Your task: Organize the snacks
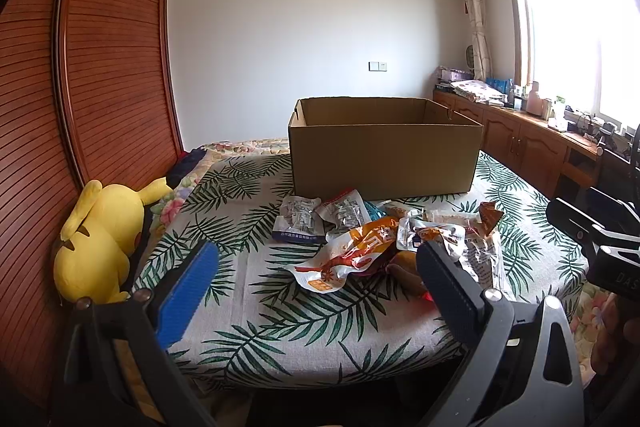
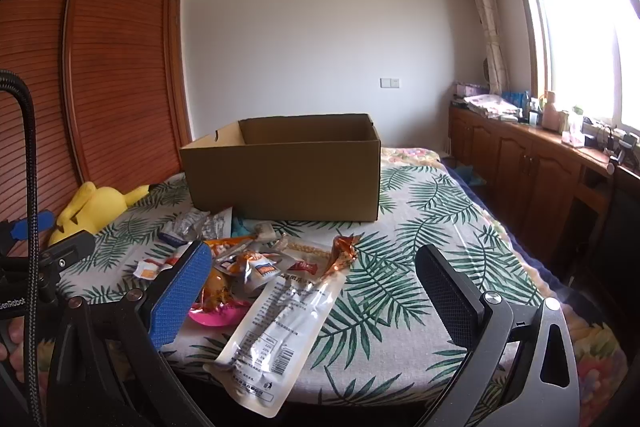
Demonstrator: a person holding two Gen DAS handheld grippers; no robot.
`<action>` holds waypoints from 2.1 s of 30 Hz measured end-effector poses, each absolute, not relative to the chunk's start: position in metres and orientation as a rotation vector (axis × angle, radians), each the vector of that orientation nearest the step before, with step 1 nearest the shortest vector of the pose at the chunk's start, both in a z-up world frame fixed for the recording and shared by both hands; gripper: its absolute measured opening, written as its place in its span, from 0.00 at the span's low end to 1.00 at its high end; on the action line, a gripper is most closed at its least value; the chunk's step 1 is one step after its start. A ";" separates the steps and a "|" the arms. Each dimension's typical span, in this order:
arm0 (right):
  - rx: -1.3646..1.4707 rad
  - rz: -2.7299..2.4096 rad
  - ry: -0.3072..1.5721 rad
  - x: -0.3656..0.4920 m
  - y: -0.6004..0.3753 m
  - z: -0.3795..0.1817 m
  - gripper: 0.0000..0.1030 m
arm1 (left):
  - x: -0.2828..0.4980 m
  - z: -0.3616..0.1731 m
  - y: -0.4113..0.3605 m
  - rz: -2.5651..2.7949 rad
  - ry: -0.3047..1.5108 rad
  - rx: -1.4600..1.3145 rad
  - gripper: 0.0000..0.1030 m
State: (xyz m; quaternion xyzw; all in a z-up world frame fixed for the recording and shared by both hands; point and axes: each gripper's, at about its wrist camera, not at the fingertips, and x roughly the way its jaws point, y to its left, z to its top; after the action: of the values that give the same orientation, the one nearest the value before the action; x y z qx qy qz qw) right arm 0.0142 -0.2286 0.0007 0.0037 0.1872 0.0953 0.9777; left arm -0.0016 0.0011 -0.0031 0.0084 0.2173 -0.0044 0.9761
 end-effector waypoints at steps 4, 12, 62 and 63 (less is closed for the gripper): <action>0.007 0.192 0.376 0.015 -0.229 0.000 1.00 | -0.002 -0.003 0.001 -0.009 0.438 0.019 0.97; 0.010 0.186 0.371 0.016 -0.230 -0.001 1.00 | -0.002 -0.003 0.000 -0.008 0.438 0.019 0.97; 0.000 0.192 0.423 0.022 -0.227 -0.013 1.00 | 0.011 -0.018 0.006 -0.008 0.481 0.022 0.97; 0.001 0.195 0.428 0.023 -0.227 -0.014 1.00 | 0.013 -0.019 0.007 -0.006 0.484 0.029 0.97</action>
State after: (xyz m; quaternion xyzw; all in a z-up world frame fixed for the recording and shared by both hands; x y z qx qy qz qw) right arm 0.0230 -0.2266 -0.0141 0.0003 0.2119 0.0968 0.9725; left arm 0.0133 0.0065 -0.0194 0.0143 0.2398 -0.0029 0.9707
